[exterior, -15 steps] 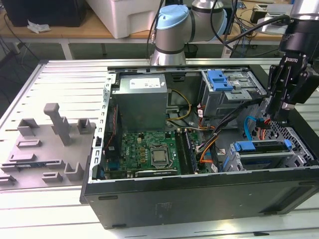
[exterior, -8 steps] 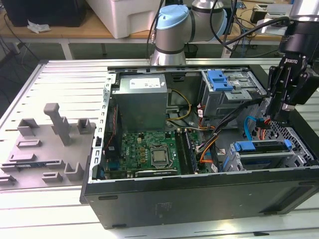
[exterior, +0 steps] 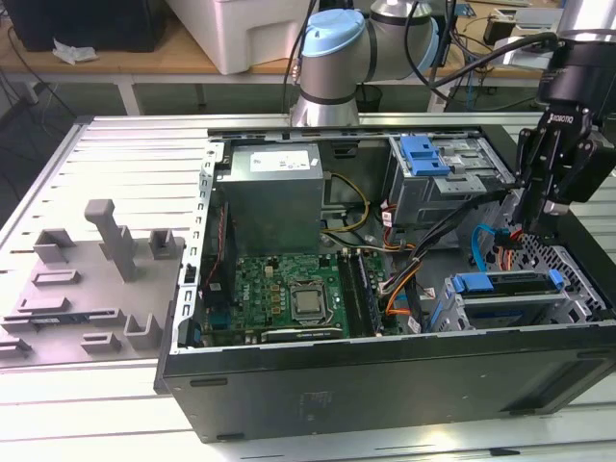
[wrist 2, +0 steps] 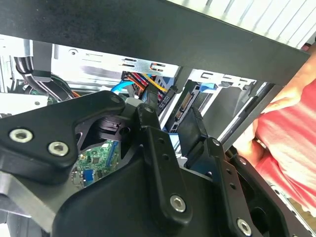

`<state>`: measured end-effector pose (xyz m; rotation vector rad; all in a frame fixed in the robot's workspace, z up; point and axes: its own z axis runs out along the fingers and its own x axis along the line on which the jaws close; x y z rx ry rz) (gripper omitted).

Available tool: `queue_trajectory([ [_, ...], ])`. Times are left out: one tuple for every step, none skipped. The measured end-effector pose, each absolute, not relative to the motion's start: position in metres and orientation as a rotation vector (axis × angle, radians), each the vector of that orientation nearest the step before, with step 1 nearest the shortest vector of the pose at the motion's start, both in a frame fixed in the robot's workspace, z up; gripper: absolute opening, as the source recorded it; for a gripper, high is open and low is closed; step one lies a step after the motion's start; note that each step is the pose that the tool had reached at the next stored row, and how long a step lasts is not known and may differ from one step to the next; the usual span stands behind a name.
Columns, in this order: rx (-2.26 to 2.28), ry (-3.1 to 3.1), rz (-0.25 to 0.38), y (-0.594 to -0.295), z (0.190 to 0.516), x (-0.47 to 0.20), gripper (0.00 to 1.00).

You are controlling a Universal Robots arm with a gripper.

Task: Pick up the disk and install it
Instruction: 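Insert the first disk wire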

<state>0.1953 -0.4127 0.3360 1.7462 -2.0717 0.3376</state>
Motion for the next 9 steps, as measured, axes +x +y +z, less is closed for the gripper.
queue_trajectory([
  [1.746, -2.071, 0.338, -0.4127, 0.3358, 0.1953, 0.44],
  [1.745, -2.071, 0.339, -0.4127, 0.3356, 0.1952, 0.44],
  [1.745, -2.070, 0.340, -0.4127, 0.3353, 0.1955, 0.44],
  [1.745, -2.070, 0.340, -0.4127, 0.3352, 0.1957, 0.44],
  [1.744, -2.069, 0.341, -0.4126, 0.3352, 0.1959, 0.44],
  [1.744, -2.069, 0.341, -0.4126, 0.3351, 0.1960, 0.44],
  [1.744, -2.069, 0.341, -0.4126, 0.3351, 0.1961, 0.44],
  [1.744, -2.069, 0.341, -0.4126, 0.3351, 0.1961, 0.44],
  [1.744, -2.069, 0.341, -0.4126, 0.3351, 0.1962, 0.44],
])
